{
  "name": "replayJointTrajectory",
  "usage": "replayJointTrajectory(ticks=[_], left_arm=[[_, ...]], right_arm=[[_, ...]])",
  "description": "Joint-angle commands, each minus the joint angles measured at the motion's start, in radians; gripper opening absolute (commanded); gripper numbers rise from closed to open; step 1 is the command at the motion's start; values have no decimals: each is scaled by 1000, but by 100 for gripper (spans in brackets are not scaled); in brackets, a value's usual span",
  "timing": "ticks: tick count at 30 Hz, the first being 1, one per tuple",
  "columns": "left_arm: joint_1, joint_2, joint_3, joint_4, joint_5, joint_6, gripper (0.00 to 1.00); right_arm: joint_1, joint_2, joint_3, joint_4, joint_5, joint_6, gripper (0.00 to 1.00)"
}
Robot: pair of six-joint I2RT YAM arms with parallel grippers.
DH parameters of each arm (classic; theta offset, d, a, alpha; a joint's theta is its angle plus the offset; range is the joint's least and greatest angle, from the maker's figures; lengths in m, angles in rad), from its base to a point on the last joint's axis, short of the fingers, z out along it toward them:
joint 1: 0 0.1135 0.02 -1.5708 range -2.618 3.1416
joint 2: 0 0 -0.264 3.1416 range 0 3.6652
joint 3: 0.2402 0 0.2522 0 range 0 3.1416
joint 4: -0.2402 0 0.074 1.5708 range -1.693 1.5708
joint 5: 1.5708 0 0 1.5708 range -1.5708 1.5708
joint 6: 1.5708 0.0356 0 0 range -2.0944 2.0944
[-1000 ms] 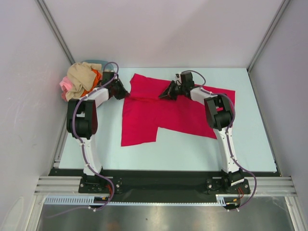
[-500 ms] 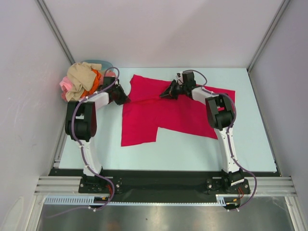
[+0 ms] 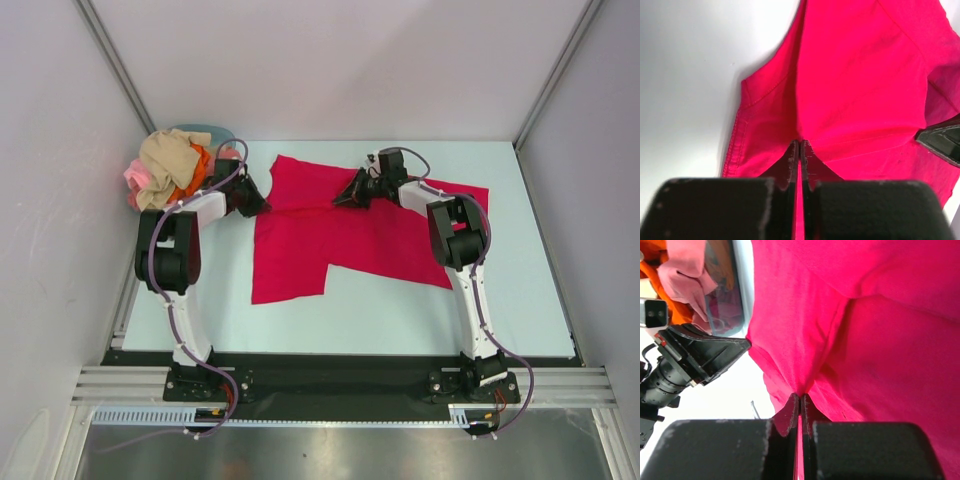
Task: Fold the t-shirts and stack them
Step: Fold the tshirt
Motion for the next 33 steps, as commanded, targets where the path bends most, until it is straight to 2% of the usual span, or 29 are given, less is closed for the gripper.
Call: replayJointTrajectory(ticks=[1, 3, 4, 5, 6, 7, 8, 12, 13, 14, 17, 21, 24, 27, 33], left_arm=[[1, -44, 3, 4, -34, 11, 6], [1, -53, 2, -19, -68, 14, 19], [-2, -66, -12, -26, -86, 11, 38], [-5, -86, -24, -31, -143, 8, 46], [-9, -138, -38, -43, -171, 10, 59], [-25, -166, -63, -52, -195, 14, 61], [-34, -192, -77, -63, -221, 13, 62], [-77, -342, -167, -112, -263, -44, 61], [-95, -405, -210, -120, -263, -52, 60], [-106, -436, -231, -131, -263, -56, 60], [-128, -558, -328, -172, -263, -78, 60], [-128, -662, -412, -343, -339, -112, 61], [-120, -729, -498, -399, -381, -133, 61], [-106, -789, -641, -367, -375, -153, 61], [-105, -780, -732, -297, -300, -159, 56]], right_arm=[[-14, -51, 39, -84, 2, -48, 2], [-20, -53, 51, -161, 50, -136, 12], [-22, -72, 54, -261, 74, -178, 19], [-17, -97, 47, -300, 97, -274, 23], [-11, -131, -5, -337, 171, -316, 28], [-5, -172, -31, -348, 209, -347, 34], [-1, -236, -51, -360, 232, -377, 38], [-4, -413, -160, -434, 386, -453, 39], [-7, -451, -244, -431, 413, -447, 39], [-8, -534, -290, -417, 428, -438, 40], [-26, -649, -475, -390, 489, -366, 41], [-42, -863, -674, -443, 646, -258, 44], [-53, -991, -794, -489, 689, -224, 46], [-59, -1105, -890, -538, 718, -221, 47], [-121, -1442, -1042, -598, 675, -238, 51]])
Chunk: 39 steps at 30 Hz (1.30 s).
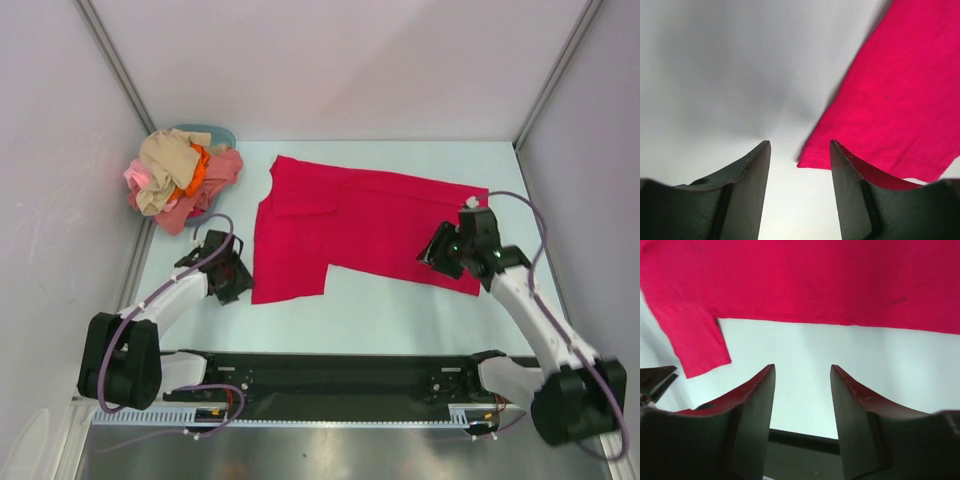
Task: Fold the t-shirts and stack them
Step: Fold the tshirt
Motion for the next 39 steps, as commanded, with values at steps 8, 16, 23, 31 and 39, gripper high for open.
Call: replayJointTrajectory(ticks=[8, 16, 23, 31, 39], left_arm=[[4, 31, -48, 76, 81, -41, 53], [0, 116, -83, 128, 157, -66, 41], [1, 76, -121, 82, 130, -84, 33], [1, -7, -126, 70, 116, -72, 10], [1, -191, -94, 47, 131, 0, 1]], right_arm=[[-123, -272, -90, -129, -27, -17, 56], [-155, -271, -100, -143, -15, -28, 56], [-204, -248, -101, -178, -16, 26, 56], [-268, -174, -170, -175, 44, 147, 57], [-449, -255, -259, -106, 108, 216, 54]])
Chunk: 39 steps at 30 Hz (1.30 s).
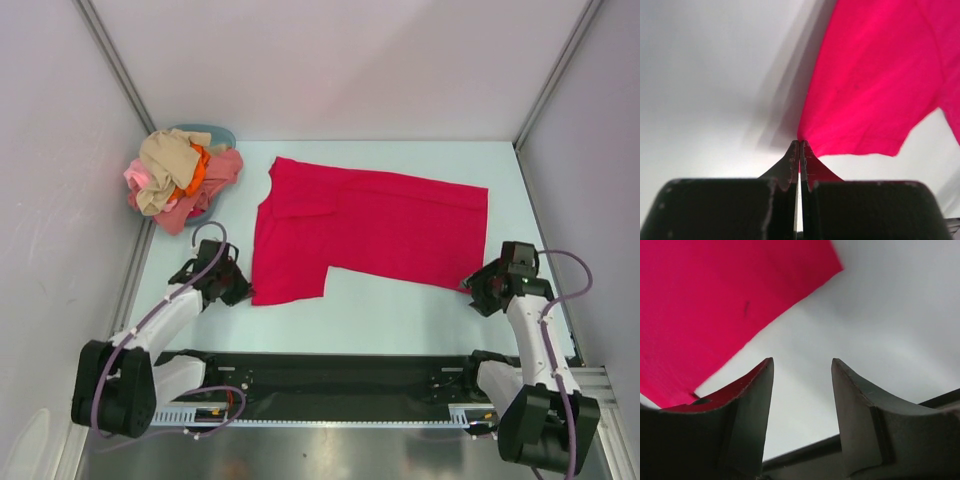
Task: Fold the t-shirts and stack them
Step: Fold the tshirt
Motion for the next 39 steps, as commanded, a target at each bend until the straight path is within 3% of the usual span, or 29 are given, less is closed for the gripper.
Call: replayJointTrajectory(ticks=[1, 7, 17, 29, 30, 31, 39], left_arm=[[0, -95, 17, -36, 10, 60, 0], [-2, -206, 39, -44, 12, 83, 0], [-4, -164, 36, -31, 57, 100, 0], [-5, -221, 36, -48, 50, 83, 0], [-5, -227, 36, -50, 49, 83, 0], [-5, -237, 34, -56, 50, 83, 0], [-5, -358, 25, -134, 46, 65, 0]], right_arm=[[-109, -28, -32, 61, 19, 32, 54], [-214, 30, -94, 227, -51, -32, 56], [-225, 107, -209, 451, -83, 18, 52], [-229, 188, -241, 512, -23, 50, 29], [-229, 190, -242, 514, -26, 55, 6], [-231, 190, -242, 500, -19, 61, 0], [-231, 43, -163, 230, 95, 64, 0]])
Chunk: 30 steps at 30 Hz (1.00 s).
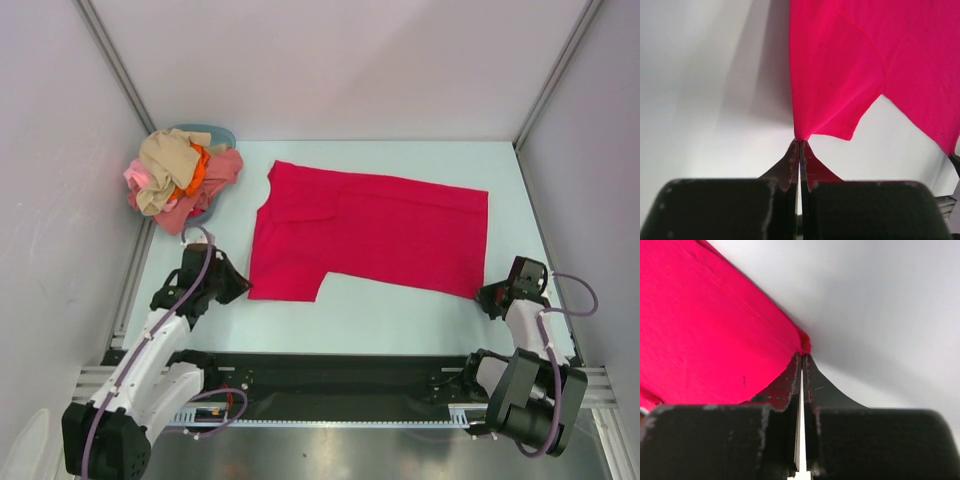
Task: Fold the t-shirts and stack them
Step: Fold the tshirt
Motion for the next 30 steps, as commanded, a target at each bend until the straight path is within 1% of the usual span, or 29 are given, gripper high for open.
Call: replayJointTrajectory(ticks=[1, 5, 7, 10, 12, 14, 15, 16, 17, 18, 19, 20, 21, 22, 23, 24, 25, 26, 28, 29, 30], left_arm=[[-3, -85, 13, -73, 1, -8, 0], [-3, -207, 13, -150, -5, -34, 0], [-3, -241, 16, -195, 2, -47, 0], [-4, -294, 26, -231, 16, -60, 0], [-3, -301, 39, -235, 10, -63, 0], [-3, -280, 59, -228, -2, -61, 1], [-3, -262, 85, -206, -10, -58, 0], [-4, -208, 102, -193, -14, -55, 0], [-3, -177, 143, -175, -21, -48, 0], [-3, -145, 166, -128, -21, -43, 0], [-3, -64, 189, -98, -22, -40, 0], [-3, -23, 216, -71, -27, -31, 0], [-3, 32, 284, -39, -53, -26, 0], [-3, 132, 324, -26, -64, -21, 1], [-3, 198, 367, -14, -65, -2, 0], [-3, 256, 468, -6, -64, 11, 0], [-3, 312, 521, -6, -67, 23, 0], [-1, 425, 620, -9, -71, 35, 0], [0, 520, 715, -18, -90, 46, 0], [2, 588, 790, -18, -96, 45, 0], [2, 626, 826, -20, -97, 43, 0]], right_arm=[[-4, -91, 60, -228, 111, -5, 0], [-4, -179, 107, -373, 144, -16, 0], [-3, -235, 126, -442, 149, -26, 0], [-3, -312, 159, -494, 128, -37, 0], [-3, -329, 181, -499, 117, -63, 0], [-3, -306, 190, -476, 109, -86, 0], [-3, -286, 190, -454, 71, -98, 0], [-3, -233, 192, -400, 65, -111, 0], [-3, -204, 199, -379, 42, -117, 0], [-3, -174, 209, -353, 20, -135, 0], [-3, -110, 236, -295, 8, -143, 0], [-3, -79, 254, -270, 0, -146, 0], [-1, -43, 279, -247, -10, -148, 0], [0, -12, 325, -212, -12, -148, 0], [2, 60, 351, -195, -9, -146, 0], [3, 97, 376, -183, -7, -146, 0], [5, 132, 400, -157, -12, -149, 0], [5, 209, 449, -148, -21, -151, 0], [11, 278, 495, -117, -32, -148, 0], [13, 309, 527, -108, -36, -144, 0], [16, 362, 546, -95, -47, -143, 0]])
